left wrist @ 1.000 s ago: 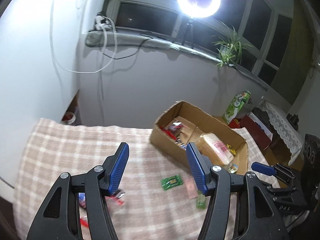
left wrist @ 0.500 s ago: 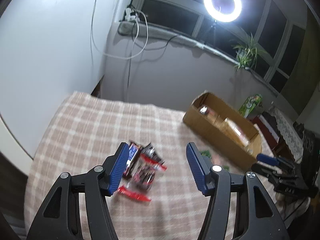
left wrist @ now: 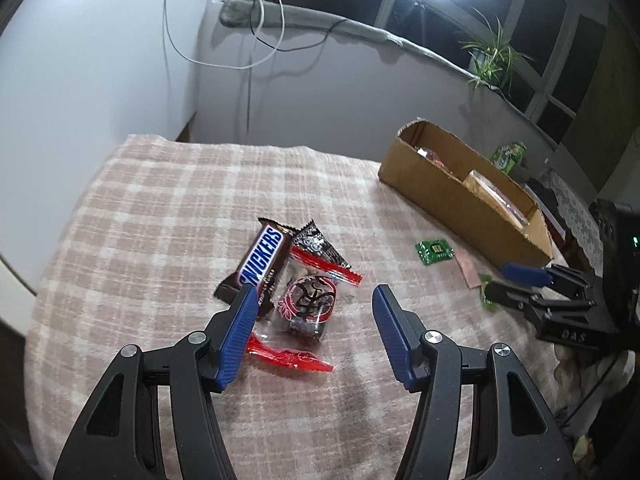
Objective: Organize snacks
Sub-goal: 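Move the left tool back to the second red-trimmed candy bag, then close the left tool on the candy bag while the right tool grasps the pink packet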
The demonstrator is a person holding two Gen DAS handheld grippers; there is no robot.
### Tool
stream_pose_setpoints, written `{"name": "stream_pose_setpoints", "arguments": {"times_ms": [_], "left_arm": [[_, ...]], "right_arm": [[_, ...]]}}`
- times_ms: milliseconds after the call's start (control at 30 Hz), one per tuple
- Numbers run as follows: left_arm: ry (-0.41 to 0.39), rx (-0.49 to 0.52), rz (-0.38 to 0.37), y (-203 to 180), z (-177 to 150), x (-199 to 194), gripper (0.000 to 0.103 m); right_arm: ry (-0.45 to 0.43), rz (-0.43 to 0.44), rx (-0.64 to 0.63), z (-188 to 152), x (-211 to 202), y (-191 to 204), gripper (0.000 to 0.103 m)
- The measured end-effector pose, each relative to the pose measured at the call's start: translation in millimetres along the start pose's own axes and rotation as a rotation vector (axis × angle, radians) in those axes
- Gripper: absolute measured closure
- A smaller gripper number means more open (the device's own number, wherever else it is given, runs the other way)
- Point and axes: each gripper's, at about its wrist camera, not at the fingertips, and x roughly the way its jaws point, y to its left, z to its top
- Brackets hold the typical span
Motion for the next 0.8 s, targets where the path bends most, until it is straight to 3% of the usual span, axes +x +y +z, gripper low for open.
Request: {"name": "stream_pose_setpoints", "arguments": {"times_ms": [233, 300, 567, 733, 800], "left_arm": [[0.010, -0.004, -0.017, 4.9, -0.2, 13.3, 0.047], [0.011, -0.002, -0.019, 6.0, 0.3, 15.8, 0.047], [0.025, 0.026, -0.016, 6.2, 1.2, 24.3, 0.047], [0.037, 0.051, -0.007, 3.8, 0.7, 31.5, 0.047], [0.041, 0.064, 0.003, 1.8, -1.0, 33.2, 0.060]], "right_arm": [[0.025, -0.038, -0.011, 8.3, 16.5, 5.4, 0.052], [0.034, -0.046, -0.017, 9.8, 20.8, 8.1, 0.062], [0.064, -0.098, -0.024, 16.8, 36.2, 10.3, 0.064], [0.062, -0.104, -0.042, 15.6, 34.4, 11.1, 0.082], [0.062, -0.098, -0.039, 15.5, 34.2, 10.1, 0.082]]}}
